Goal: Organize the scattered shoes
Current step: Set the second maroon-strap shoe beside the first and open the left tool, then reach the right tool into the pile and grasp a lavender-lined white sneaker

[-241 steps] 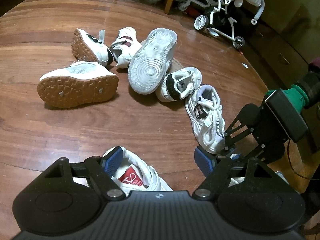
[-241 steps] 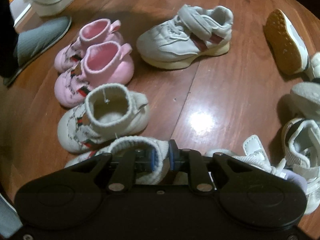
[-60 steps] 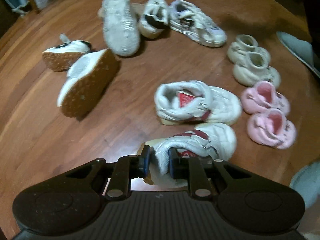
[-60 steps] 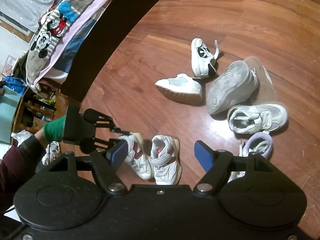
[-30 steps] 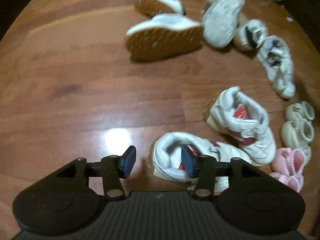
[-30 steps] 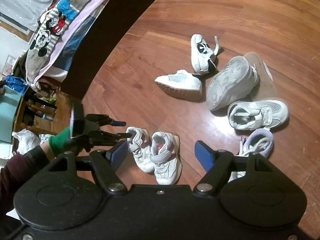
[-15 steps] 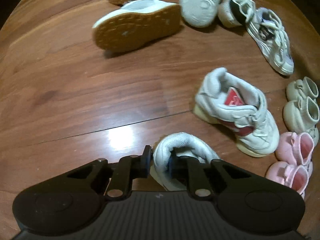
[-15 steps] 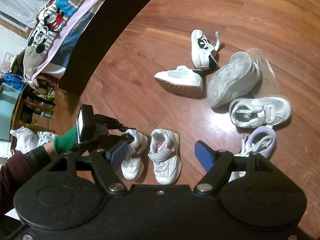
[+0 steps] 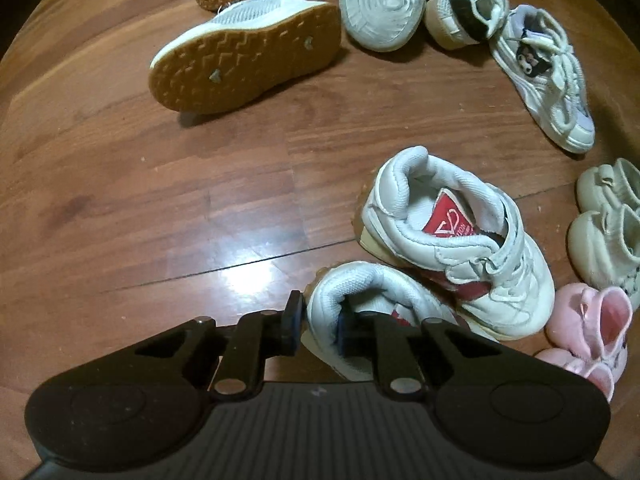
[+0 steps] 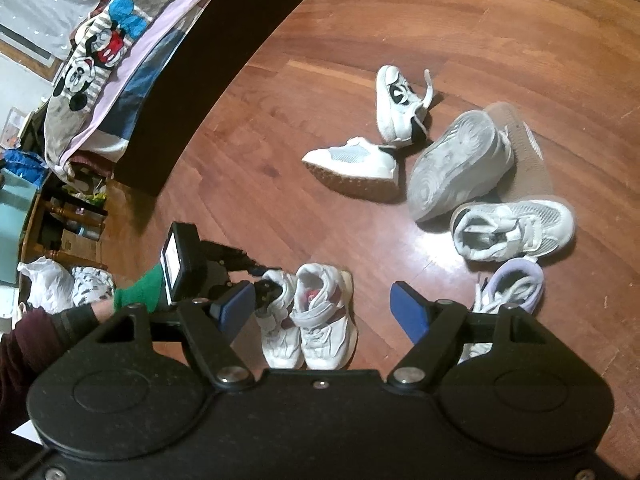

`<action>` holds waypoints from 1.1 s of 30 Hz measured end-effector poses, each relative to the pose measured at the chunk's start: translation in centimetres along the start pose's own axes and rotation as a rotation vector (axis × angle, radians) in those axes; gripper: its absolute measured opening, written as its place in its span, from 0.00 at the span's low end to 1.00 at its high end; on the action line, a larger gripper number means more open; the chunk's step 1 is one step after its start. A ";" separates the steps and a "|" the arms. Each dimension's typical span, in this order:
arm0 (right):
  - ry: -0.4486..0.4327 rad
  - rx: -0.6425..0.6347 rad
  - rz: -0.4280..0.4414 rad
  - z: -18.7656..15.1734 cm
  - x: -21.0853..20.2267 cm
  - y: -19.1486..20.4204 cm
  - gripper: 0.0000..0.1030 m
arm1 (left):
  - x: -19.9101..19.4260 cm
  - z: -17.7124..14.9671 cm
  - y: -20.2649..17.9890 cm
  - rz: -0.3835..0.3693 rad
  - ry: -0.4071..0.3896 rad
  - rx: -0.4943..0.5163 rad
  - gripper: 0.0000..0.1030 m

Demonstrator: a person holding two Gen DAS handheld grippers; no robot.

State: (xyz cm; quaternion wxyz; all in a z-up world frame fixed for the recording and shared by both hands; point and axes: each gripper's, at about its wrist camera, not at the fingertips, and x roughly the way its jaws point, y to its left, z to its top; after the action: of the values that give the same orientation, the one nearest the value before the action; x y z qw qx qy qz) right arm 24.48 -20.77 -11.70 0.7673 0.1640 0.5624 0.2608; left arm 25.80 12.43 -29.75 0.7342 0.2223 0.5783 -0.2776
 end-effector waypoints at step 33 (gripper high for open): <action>-0.016 -0.023 -0.128 1.2 0.9 -3.0 0.75 | -0.5 -1.2 1.9 0.034 -0.037 -0.339 0.53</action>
State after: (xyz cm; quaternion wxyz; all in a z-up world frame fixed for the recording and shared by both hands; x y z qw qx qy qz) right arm 26.49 -22.62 -13.59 0.7889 0.1208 0.5623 0.2164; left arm 26.10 14.74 -29.59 0.7762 0.0998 0.5995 -0.1678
